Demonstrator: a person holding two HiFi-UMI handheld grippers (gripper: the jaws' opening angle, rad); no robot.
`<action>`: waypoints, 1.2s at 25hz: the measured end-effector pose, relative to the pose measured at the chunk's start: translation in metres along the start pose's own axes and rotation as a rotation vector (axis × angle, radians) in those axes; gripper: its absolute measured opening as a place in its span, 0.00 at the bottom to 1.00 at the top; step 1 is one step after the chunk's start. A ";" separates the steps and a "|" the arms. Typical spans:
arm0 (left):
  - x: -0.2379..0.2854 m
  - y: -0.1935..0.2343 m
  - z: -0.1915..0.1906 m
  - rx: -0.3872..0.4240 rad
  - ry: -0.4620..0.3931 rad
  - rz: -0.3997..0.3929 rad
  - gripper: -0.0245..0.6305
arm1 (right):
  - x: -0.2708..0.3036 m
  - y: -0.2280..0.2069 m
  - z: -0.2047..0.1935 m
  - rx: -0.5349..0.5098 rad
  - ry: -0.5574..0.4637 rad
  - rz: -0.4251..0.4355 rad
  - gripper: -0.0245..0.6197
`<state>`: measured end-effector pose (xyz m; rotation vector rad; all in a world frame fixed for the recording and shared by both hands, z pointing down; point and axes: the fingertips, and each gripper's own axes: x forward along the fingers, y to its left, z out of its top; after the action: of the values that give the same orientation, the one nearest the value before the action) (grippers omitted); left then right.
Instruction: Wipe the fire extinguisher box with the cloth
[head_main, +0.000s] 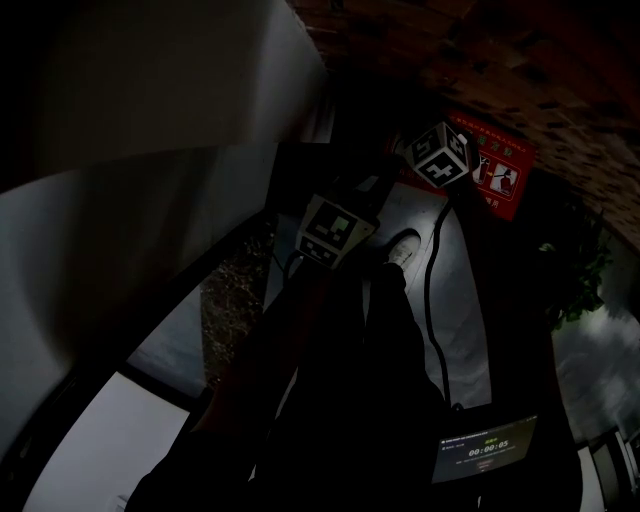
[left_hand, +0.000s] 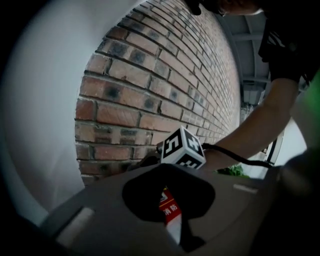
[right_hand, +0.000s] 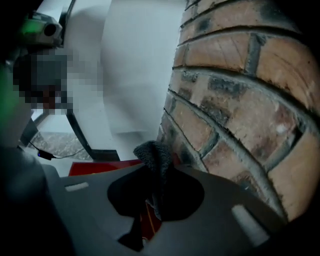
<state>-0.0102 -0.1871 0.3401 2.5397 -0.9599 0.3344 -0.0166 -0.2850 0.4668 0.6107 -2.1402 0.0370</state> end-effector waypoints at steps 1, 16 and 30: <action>0.000 0.000 -0.001 -0.005 0.000 0.003 0.03 | -0.001 0.003 -0.002 0.022 -0.003 0.009 0.09; 0.000 -0.017 0.001 -0.001 0.015 0.003 0.03 | -0.052 0.116 -0.027 0.138 -0.035 0.211 0.09; 0.027 -0.014 0.013 -0.015 0.008 -0.002 0.03 | -0.092 -0.026 -0.034 0.540 -0.278 0.108 0.09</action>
<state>0.0197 -0.1993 0.3342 2.5240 -0.9531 0.3352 0.0650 -0.2620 0.4118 0.8449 -2.4428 0.6400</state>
